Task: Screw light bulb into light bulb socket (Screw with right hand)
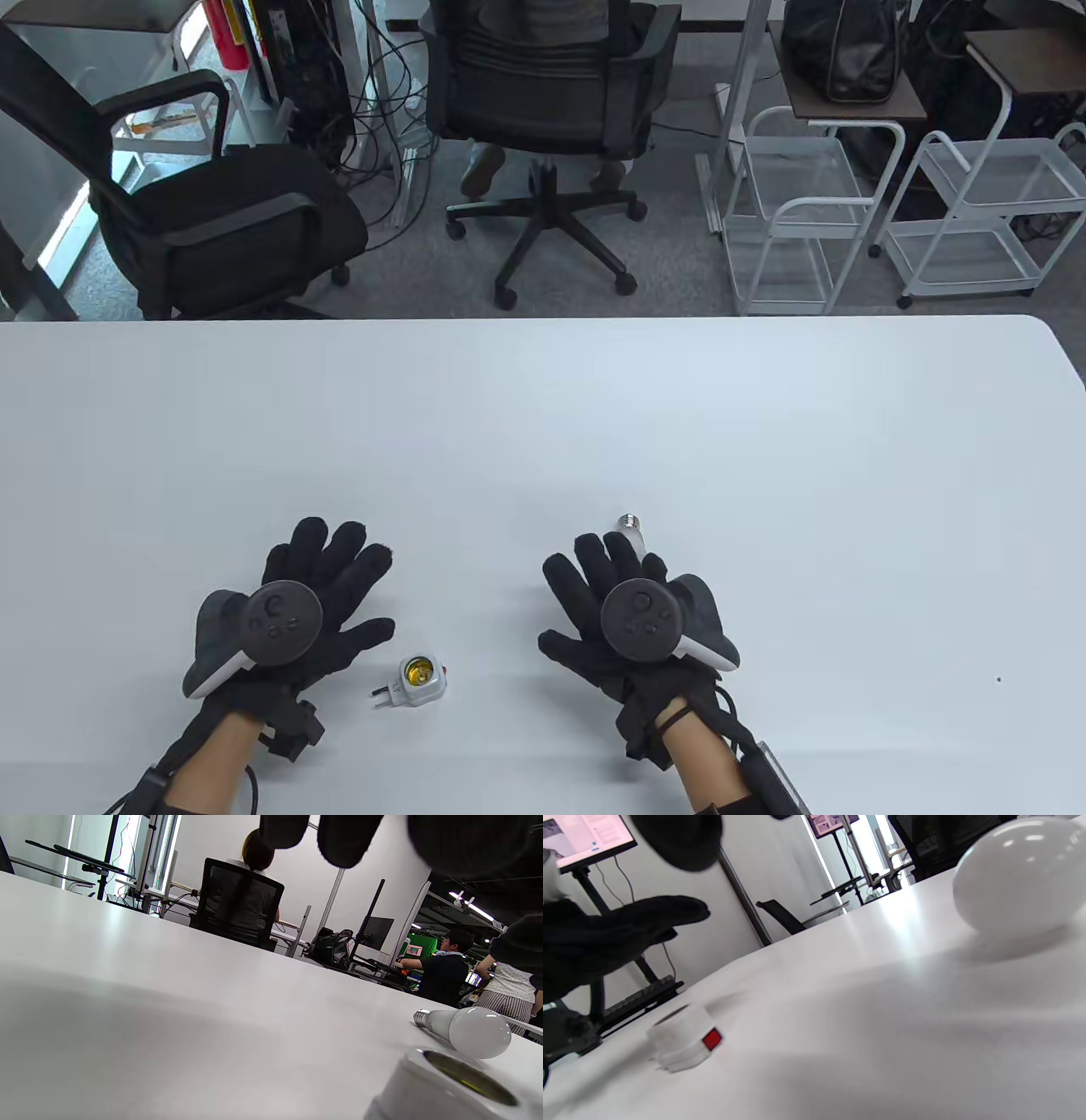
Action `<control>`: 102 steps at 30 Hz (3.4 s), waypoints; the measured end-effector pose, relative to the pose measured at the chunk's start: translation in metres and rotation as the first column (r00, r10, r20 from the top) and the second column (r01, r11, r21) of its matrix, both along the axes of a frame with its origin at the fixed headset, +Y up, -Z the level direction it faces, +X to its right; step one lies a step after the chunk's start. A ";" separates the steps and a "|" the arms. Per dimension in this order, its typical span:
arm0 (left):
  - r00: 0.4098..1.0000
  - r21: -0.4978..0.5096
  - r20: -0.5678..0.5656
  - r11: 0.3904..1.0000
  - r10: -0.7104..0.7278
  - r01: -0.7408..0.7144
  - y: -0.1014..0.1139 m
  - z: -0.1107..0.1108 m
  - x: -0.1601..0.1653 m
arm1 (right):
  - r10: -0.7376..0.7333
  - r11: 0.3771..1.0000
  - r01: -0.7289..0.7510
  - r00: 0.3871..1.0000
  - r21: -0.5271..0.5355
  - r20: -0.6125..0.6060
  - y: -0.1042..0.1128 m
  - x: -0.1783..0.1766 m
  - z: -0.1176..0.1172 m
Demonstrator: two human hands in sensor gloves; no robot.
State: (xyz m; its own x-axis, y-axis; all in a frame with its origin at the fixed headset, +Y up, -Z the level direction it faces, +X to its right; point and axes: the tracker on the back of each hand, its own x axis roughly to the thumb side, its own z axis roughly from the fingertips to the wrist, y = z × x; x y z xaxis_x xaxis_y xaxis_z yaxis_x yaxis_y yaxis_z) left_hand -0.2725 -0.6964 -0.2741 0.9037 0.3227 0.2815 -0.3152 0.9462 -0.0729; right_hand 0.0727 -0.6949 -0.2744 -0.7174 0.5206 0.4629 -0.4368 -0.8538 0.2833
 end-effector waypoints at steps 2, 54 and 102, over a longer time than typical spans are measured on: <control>1.000 -0.009 -0.001 1.000 0.002 -0.002 -0.001 -0.001 0.000 | -0.006 1.000 0.006 1.000 -0.006 0.000 0.000 0.000 0.000; 0.987 -0.297 -0.009 0.942 0.163 -0.158 -0.043 -0.014 0.018 | -0.153 0.986 0.156 0.986 -0.054 0.067 -0.007 0.019 -0.003; 0.967 0.121 -0.063 0.964 0.247 -0.238 0.021 0.006 -0.008 | 0.103 0.967 0.106 0.667 -0.231 0.738 -0.047 0.023 -0.046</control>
State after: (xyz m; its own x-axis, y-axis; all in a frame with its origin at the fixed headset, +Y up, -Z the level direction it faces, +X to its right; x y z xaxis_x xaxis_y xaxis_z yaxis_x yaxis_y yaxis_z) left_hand -0.2801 -0.6751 -0.2681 0.8227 0.5050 0.2611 -0.5364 0.8417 0.0621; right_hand 0.0955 -0.7421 -0.3202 -0.7647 0.5369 -0.3564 -0.5907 -0.8050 0.0547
